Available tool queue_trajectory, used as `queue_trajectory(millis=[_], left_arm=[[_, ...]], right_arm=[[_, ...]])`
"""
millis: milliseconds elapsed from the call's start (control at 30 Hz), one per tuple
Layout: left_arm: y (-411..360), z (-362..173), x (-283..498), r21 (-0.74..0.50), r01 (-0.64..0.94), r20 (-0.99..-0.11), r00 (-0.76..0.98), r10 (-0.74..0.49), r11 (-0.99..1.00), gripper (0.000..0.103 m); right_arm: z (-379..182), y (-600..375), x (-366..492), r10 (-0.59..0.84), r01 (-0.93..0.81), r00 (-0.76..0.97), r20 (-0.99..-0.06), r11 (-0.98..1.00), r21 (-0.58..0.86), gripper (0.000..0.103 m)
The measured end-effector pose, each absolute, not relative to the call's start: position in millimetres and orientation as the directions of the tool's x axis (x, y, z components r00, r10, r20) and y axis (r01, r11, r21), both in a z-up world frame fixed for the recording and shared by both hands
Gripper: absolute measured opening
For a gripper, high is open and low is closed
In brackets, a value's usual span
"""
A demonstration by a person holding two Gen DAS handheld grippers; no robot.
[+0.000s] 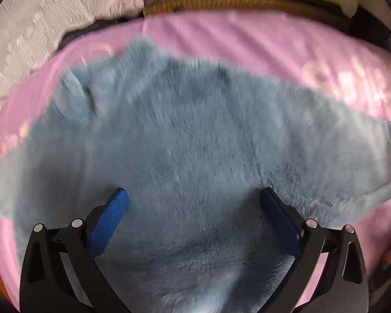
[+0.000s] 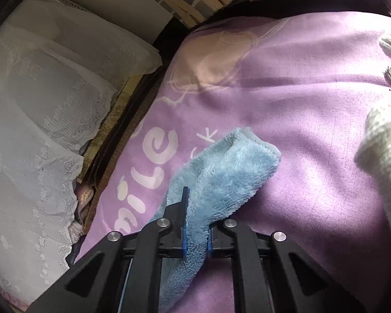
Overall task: Fold small clothes
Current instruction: 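Grasp the sleeve cuff of the blue jacket with the right tool, then fold the gripped sleeve across the jacket body with the right tool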
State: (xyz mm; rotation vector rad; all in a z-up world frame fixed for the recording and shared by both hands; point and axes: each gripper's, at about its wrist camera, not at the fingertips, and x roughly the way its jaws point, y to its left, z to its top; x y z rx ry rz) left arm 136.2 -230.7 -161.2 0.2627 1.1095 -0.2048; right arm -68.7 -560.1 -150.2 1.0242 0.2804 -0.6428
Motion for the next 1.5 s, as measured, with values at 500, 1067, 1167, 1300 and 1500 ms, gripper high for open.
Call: queue_trajectory(millis=[500, 1067, 1167, 1300, 1500], left_arm=[[-176.9, -137.0, 91.3, 0.033, 0.331, -0.903, 0.414, -0.113, 0.943, 0.099], [-35.3, -95.9, 104.6, 0.171, 0.186, -0.846, 0.531, 0.048, 0.968, 0.099], [-6.9, -97.8, 110.6, 0.147, 0.144, -0.851, 0.523, 0.05, 0.979, 0.099], [23.1, -99.7, 114.1, 0.127, 0.09, -0.849, 0.524, 0.062, 0.988, 0.099], [63.9, -93.4, 124.4, 0.022, 0.0, -0.844, 0.536, 0.018, 1.0, 0.099]], right_arm=[[-121.5, -538.2, -59.6, -0.393, 0.616, 0.788, -0.474, 0.496, 0.612, 0.008], [-47.4, -412.4, -9.1, -0.13, 0.324, 0.912, -0.388, 0.809, 0.49, 0.008], [-36.6, -386.8, 6.4, -0.114, 0.299, 0.913, -0.392, 0.84, 0.453, 0.008], [-23.9, -352.3, 27.1, -0.086, 0.265, 0.917, -0.389, 0.862, 0.433, 0.008], [-12.5, -288.4, 58.2, -0.038, 0.201, 0.917, -0.398, 0.903, 0.379, 0.008]])
